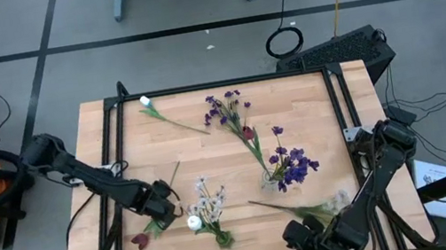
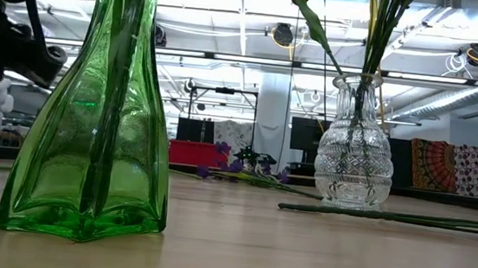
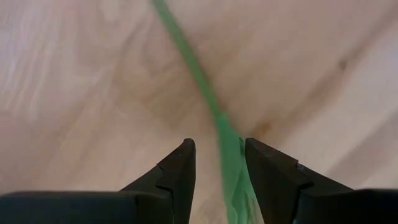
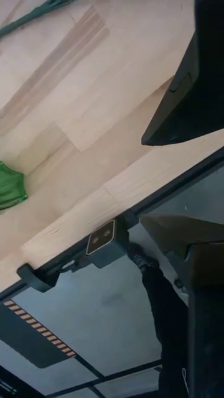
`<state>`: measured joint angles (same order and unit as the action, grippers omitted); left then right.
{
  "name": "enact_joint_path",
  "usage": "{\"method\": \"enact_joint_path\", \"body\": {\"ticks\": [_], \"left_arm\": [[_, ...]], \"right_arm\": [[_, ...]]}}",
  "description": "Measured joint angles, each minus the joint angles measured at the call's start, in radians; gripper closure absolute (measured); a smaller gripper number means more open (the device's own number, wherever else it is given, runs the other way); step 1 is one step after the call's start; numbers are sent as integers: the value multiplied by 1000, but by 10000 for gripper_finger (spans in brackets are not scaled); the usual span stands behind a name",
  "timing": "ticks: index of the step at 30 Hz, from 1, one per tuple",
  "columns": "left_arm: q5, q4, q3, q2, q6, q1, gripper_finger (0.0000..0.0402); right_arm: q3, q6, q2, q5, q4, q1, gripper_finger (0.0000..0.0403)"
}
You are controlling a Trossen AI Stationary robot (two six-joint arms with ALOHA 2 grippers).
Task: Sort flowers into vase by color
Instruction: Put the red tulip into the transparent vase
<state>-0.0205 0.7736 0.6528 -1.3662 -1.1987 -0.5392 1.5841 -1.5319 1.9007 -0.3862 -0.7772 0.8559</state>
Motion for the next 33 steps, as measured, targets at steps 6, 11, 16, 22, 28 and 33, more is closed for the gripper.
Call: {"method": "enact_joint_path", "body": {"ticks": [6, 11, 16, 22, 28, 33], "left_arm": [[-37, 30, 42, 19, 277, 1, 256], [-37, 51, 65, 20, 674, 1, 256], [-36, 48, 65, 20, 1093, 1, 256], [-29, 41, 65, 20, 1100, 12, 256], [15, -43, 106, 20, 1163, 20, 256], [107, -86, 165, 20, 1431, 46, 256]], "right_arm": [[0, -1, 0, -3, 1, 5, 222], [0, -18, 0, -11, 0, 2, 222], [0, -109, 0, -84, -2, -3, 222], [0, -217, 0, -143, -2, -3, 222], [0, -298, 0, -217, -2, -3, 222], [0, -334, 0, -234, -2, -13, 222]]}}
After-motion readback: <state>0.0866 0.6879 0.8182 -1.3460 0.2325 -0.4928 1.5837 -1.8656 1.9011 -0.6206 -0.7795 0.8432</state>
